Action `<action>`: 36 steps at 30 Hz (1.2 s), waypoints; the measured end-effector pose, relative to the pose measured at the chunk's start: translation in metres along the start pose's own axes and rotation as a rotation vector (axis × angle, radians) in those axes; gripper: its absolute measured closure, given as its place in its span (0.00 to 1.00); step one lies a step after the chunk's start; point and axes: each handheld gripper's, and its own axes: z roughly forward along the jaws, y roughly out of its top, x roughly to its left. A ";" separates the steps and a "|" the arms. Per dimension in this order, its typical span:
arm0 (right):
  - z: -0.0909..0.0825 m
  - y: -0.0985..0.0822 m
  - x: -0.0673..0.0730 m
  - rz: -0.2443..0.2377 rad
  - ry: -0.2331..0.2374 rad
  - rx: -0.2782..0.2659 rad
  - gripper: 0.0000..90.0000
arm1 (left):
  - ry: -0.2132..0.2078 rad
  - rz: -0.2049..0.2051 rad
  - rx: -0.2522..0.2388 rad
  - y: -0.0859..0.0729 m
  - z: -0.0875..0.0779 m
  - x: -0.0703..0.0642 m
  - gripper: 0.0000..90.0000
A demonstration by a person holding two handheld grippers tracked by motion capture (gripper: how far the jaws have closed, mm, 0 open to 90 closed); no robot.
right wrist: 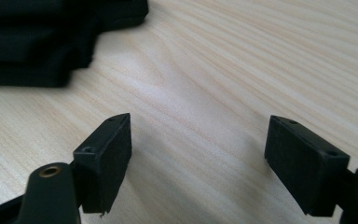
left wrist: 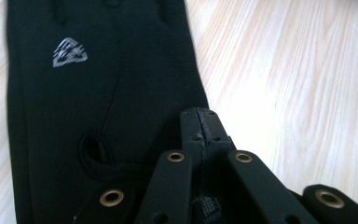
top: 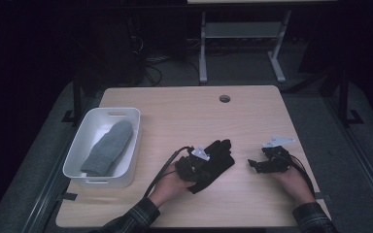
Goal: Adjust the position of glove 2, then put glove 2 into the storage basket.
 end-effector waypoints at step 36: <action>0.004 -0.006 0.000 0.024 0.023 -0.053 0.17 | 0.023 0.078 -0.024 0.015 -0.017 0.044 0.20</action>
